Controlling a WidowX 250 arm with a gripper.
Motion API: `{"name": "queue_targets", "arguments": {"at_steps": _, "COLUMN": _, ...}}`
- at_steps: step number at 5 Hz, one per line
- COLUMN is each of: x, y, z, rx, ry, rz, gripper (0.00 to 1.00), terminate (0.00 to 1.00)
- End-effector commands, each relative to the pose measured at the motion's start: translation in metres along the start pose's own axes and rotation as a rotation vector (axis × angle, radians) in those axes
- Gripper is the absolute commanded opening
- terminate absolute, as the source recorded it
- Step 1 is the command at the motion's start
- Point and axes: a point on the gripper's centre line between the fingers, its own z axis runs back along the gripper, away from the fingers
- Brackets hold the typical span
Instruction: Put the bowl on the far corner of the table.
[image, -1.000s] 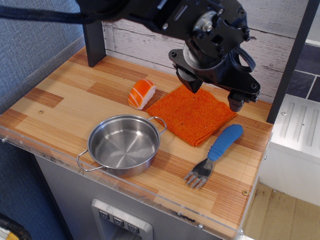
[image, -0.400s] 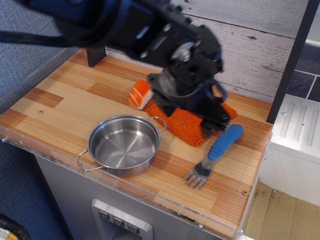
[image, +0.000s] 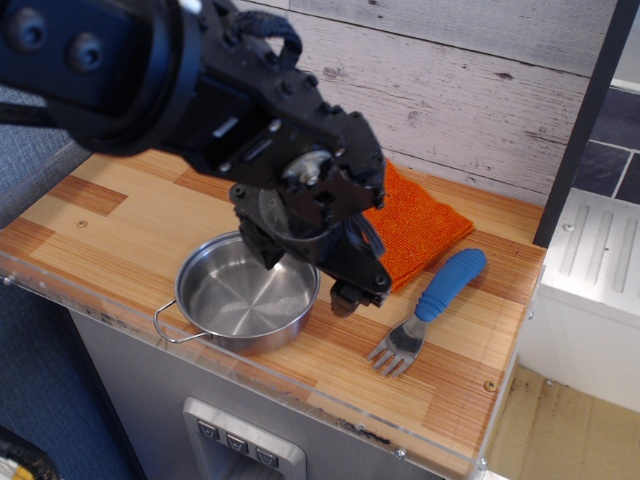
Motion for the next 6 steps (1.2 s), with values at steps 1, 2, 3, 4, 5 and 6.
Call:
{"name": "queue_targets", "arguments": {"at_steps": 1, "x": -0.009, "y": -0.002, "z": -0.016, "rx": -0.016, "ry": 0.056, "rz": -0.005, "gripper": 1.0, "terminate": 0.0}}
{"name": "queue_targets", "arguments": {"at_steps": 2, "x": -0.012, "y": -0.008, "z": -0.026, "rx": -0.032, "ry": 0.087, "rz": -0.02, "gripper": 1.0, "terminate": 0.0}}
{"name": "queue_targets", "arguments": {"at_steps": 3, "x": -0.015, "y": -0.007, "z": -0.03, "rx": -0.01, "ry": 0.091, "rz": -0.02, "gripper": 1.0, "terminate": 0.0}}
{"name": "queue_targets", "arguments": {"at_steps": 4, "x": -0.016, "y": -0.005, "z": -0.032, "rx": 0.004, "ry": 0.083, "rz": -0.022, "gripper": 0.0, "terminate": 0.0}}
{"name": "queue_targets", "arguments": {"at_steps": 5, "x": -0.015, "y": -0.004, "z": -0.032, "rx": 0.011, "ry": 0.076, "rz": -0.017, "gripper": 0.0, "terminate": 0.0}}
{"name": "queue_targets", "arguments": {"at_steps": 6, "x": -0.016, "y": -0.004, "z": -0.032, "rx": 0.01, "ry": 0.078, "rz": -0.019, "gripper": 0.0, "terminate": 0.0}}
